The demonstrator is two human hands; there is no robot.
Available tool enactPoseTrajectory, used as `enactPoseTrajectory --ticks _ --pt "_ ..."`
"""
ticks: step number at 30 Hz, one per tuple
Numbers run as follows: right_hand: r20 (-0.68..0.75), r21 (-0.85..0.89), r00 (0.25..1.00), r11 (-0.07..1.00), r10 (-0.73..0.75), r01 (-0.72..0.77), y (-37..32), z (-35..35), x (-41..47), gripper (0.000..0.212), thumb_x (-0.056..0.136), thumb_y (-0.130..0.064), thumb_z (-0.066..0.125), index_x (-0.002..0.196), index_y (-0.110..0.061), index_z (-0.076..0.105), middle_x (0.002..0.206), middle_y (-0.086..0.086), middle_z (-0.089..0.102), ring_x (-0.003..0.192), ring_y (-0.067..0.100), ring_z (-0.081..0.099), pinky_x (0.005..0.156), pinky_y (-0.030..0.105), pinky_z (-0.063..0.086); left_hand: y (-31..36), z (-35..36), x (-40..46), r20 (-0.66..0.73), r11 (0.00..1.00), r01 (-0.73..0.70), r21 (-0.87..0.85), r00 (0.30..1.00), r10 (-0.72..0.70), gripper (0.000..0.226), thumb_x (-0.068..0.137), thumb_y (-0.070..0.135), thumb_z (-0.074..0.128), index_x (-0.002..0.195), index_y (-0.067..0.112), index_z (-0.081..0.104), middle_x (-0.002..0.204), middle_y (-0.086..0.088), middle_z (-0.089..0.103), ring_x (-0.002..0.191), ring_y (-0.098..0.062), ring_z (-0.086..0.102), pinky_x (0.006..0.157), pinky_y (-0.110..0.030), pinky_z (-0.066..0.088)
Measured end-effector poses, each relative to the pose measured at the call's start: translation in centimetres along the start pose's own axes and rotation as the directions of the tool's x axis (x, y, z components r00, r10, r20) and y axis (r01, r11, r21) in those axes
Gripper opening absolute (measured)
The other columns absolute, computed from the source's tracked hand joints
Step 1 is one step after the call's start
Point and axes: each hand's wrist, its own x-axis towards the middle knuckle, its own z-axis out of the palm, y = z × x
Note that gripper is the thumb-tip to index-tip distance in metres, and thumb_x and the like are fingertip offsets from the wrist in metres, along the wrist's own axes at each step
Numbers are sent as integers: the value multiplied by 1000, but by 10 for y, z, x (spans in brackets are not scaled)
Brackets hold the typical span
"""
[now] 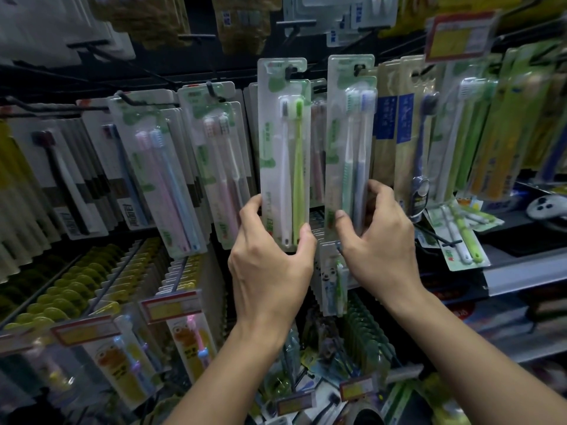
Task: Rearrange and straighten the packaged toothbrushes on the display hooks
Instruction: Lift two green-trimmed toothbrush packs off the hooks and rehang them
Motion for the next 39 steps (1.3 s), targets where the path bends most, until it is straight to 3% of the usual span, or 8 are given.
enactPoseTrajectory --ticks 7,10,13,21,24,29,34,39 --pt "35 -100 999 995 3 0 2 -1 1 63 99 -42 63 153 -18 42 130 4 64 117 24 63 97 41 54 -1 1 -1 47 1000 10 27 999 -12 81 92 41 76 155 25 28 107 -1 66 79 -15 66 75 -36 59" --pt "18 -109 1000 994 9 -7 1 -3 0 68 98 -42 65 154 -19 34 120 5 68 100 28 69 78 43 57 -2 2 -1 80 996 -58 73 995 52 75 94 40 72 156 33 29 96 -1 66 65 -16 60 67 -33 52" --pt "17 -95 1000 995 -15 17 0 -4 -2 57 99 -42 66 143 -24 36 109 3 68 85 28 69 66 41 55 -4 5 -1 91 990 -95 107 992 86 70 95 40 71 156 32 37 107 0 67 75 -13 61 72 -26 49" --pt "0 -131 1000 991 -22 22 -1 2 3 53 100 -36 65 146 -22 43 121 7 61 100 27 64 76 33 44 -5 15 13 94 988 -54 146 995 40 66 96 41 69 155 34 40 109 -1 57 76 -11 50 73 -26 45" --pt "-8 -155 1000 988 -5 3 -3 6 9 53 101 -36 62 148 -22 42 123 7 58 102 30 63 77 36 45 -5 21 20 106 987 -27 159 994 10 65 97 43 66 154 35 38 112 -1 53 76 -13 48 69 -29 47" --pt "6 -212 1000 977 11 -10 -5 15 19 52 101 -39 59 147 -22 41 124 11 60 100 36 65 79 43 52 -3 32 28 108 987 4 159 994 -21 67 97 46 64 156 34 35 117 -5 58 91 -24 62 76 -42 58" --pt "27 -256 999 966 44 -36 -8 26 31 56 100 -40 56 150 -22 37 133 11 57 108 36 64 85 46 53 -4 43 36 86 979 10 204 996 -28 68 96 45 65 156 31 37 119 -8 66 95 -28 69 77 -37 53" --pt "29 -318 998 947 64 -51 -11 35 40 57 100 -41 58 151 -24 37 130 10 59 103 38 67 79 45 52 -4 52 42 89 964 22 266 995 -47 66 98 46 63 156 31 35 109 -9 67 94 -31 69 72 -36 50"
